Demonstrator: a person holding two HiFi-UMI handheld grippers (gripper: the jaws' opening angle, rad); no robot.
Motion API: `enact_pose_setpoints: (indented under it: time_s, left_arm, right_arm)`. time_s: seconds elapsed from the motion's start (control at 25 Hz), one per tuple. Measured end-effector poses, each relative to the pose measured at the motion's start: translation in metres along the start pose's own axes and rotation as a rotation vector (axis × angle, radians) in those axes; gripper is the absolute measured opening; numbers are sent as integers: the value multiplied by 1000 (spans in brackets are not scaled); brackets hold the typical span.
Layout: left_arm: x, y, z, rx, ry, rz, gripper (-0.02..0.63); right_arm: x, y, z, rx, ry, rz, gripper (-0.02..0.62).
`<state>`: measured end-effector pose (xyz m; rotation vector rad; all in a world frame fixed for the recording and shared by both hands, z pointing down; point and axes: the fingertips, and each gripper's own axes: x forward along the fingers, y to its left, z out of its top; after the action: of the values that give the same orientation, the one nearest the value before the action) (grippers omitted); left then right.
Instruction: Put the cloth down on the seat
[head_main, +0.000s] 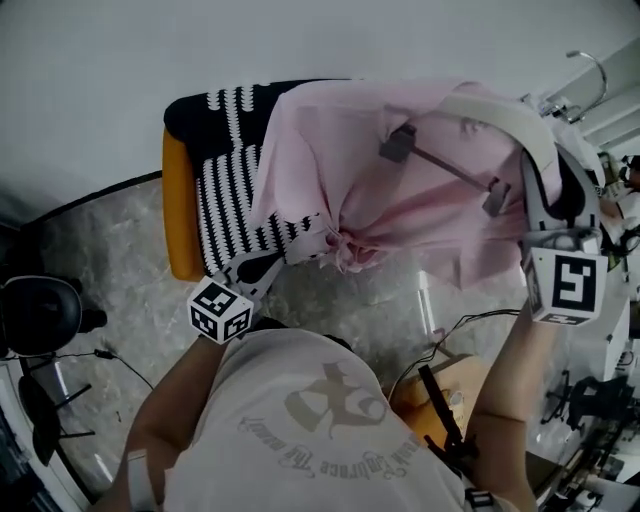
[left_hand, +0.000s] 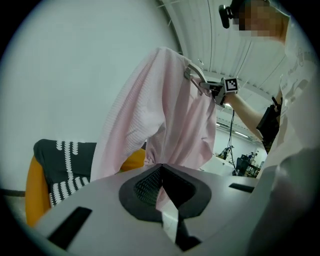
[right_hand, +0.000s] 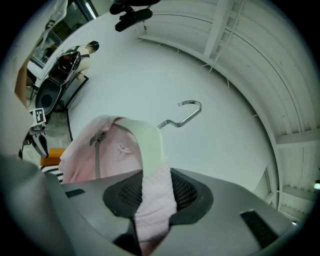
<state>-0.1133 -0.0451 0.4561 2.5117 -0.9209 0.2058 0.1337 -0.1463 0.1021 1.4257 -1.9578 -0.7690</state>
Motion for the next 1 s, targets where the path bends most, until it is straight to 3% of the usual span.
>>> enact_pose_setpoints:
  time_s: [0.44, 1.0]
  left_arm:
    - [-27, 72, 9, -32, -15, 40, 11]
    - [-93, 133, -4, -122, -73, 249, 11]
  right_arm:
    - [88, 19, 42, 18, -21, 16, 135]
    - [176, 57, 95, 22, -113, 96, 135]
